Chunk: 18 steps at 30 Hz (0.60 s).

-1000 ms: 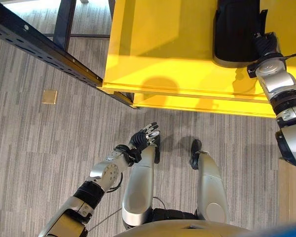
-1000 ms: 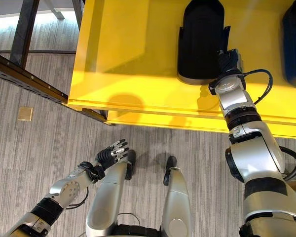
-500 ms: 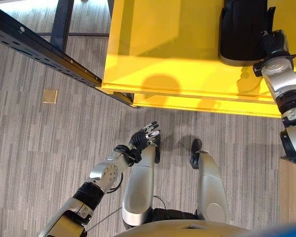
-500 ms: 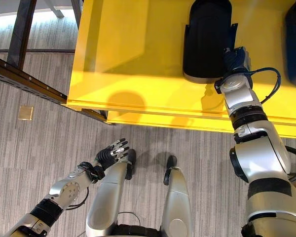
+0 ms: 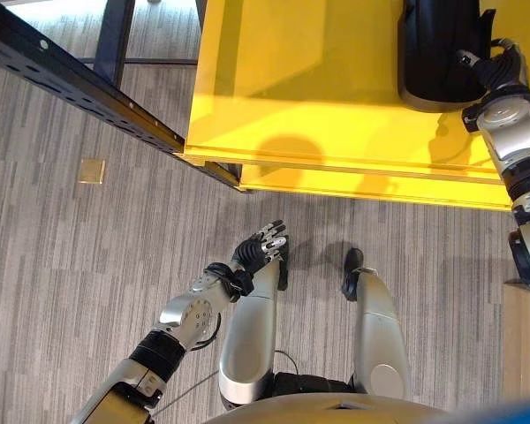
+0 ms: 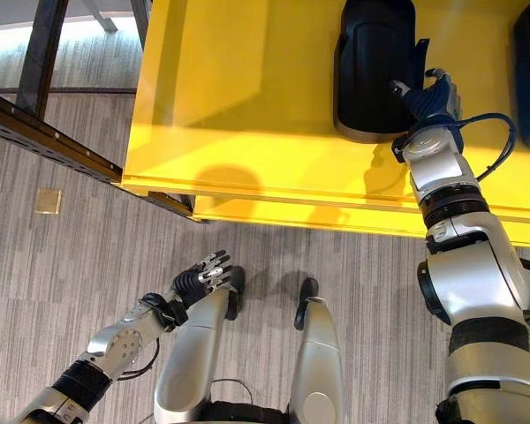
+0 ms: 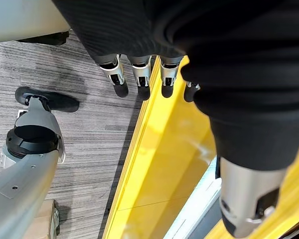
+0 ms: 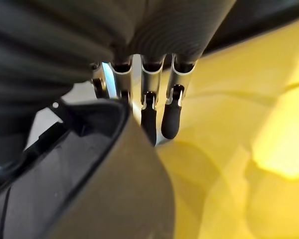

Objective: Move parts from the plastic box to the shelf.

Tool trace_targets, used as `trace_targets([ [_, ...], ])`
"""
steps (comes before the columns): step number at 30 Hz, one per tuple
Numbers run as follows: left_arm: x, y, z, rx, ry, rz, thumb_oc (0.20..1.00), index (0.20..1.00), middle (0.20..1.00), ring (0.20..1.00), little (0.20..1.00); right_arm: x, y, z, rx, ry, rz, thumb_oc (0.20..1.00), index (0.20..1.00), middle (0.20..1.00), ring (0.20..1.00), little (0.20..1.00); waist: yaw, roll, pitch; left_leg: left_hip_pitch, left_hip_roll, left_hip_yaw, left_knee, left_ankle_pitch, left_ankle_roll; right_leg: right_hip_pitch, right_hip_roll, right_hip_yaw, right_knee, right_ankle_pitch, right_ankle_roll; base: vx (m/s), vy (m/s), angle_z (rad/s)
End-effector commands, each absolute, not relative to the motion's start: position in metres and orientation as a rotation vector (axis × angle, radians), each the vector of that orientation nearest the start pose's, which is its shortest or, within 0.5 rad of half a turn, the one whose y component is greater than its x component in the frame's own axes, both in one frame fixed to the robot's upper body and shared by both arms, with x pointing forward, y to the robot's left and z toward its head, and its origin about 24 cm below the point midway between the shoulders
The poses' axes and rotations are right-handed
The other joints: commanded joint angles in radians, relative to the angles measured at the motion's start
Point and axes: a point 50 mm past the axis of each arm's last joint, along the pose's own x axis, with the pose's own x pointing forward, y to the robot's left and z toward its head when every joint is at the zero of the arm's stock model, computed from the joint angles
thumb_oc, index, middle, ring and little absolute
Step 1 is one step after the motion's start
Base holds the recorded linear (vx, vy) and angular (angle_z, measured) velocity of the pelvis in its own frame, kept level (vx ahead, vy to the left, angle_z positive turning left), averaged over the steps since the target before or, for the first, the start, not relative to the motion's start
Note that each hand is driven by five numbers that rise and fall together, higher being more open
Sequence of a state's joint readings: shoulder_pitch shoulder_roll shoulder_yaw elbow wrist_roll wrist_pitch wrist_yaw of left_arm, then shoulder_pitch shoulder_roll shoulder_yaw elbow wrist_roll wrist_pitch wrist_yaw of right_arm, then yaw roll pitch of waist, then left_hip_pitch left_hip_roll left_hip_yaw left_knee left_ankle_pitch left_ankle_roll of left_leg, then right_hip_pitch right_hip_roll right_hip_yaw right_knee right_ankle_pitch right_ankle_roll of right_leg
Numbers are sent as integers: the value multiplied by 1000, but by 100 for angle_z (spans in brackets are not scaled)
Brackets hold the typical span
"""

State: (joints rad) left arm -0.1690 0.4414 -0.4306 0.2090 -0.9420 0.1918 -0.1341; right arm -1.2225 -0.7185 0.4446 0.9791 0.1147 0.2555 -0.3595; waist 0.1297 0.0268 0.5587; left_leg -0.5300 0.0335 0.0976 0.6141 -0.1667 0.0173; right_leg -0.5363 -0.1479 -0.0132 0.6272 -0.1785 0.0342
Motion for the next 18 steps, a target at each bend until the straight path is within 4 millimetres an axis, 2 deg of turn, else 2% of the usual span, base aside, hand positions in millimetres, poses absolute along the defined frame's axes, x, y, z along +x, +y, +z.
trace_targets([
  [1,243,120,7,-482,429,-546,1000,1000,1000,1000,1000,387,-298,311,-788,-191,-750,1000,1000,1000,1000,1000,19,21,-39,46,-69,-119,-6,-77,29,25,65,-44,37,-21,-20,0,0,0],
  [8,242,119,5,-487,437,-552,1000,1000,1000,1000,1000,384,-300,311,-752,-215,-810,1000,1000,1000,1000,1000,15,20,-39,50,-68,-115,-9,-78,31,29,66,-40,33,-22,-20,0,0,0],
  [10,241,118,5,-492,440,-552,1000,1000,1000,1000,1000,383,-299,312,-670,-249,-825,1000,1000,1000,1000,1000,14,20,-39,54,-70,-113,-9,-82,33,32,67,-39,32,-23,-20,0,0,0],
  [11,241,118,4,-496,443,-550,1000,1000,1000,1000,1000,383,-296,312,-572,-269,-810,1000,1000,1000,1000,1000,11,21,-39,58,-71,-112,-9,-84,34,35,67,-37,32,-25,-20,27,37,-1],
  [13,240,116,4,-498,446,-551,1000,1000,1000,1000,1000,383,-293,313,-512,-304,-805,1000,1000,1000,1000,1000,9,24,-39,62,-72,-112,-10,-86,35,37,67,-35,32,-28,-21,26,48,-2],
  [18,237,112,3,-528,445,-548,1000,1000,1000,1000,1000,371,-273,337,-407,-553,-820,1000,1000,1000,1000,1000,-5,30,-39,75,-76,-112,-21,-89,38,44,68,-27,31,-34,-20,25,49,-4],
])
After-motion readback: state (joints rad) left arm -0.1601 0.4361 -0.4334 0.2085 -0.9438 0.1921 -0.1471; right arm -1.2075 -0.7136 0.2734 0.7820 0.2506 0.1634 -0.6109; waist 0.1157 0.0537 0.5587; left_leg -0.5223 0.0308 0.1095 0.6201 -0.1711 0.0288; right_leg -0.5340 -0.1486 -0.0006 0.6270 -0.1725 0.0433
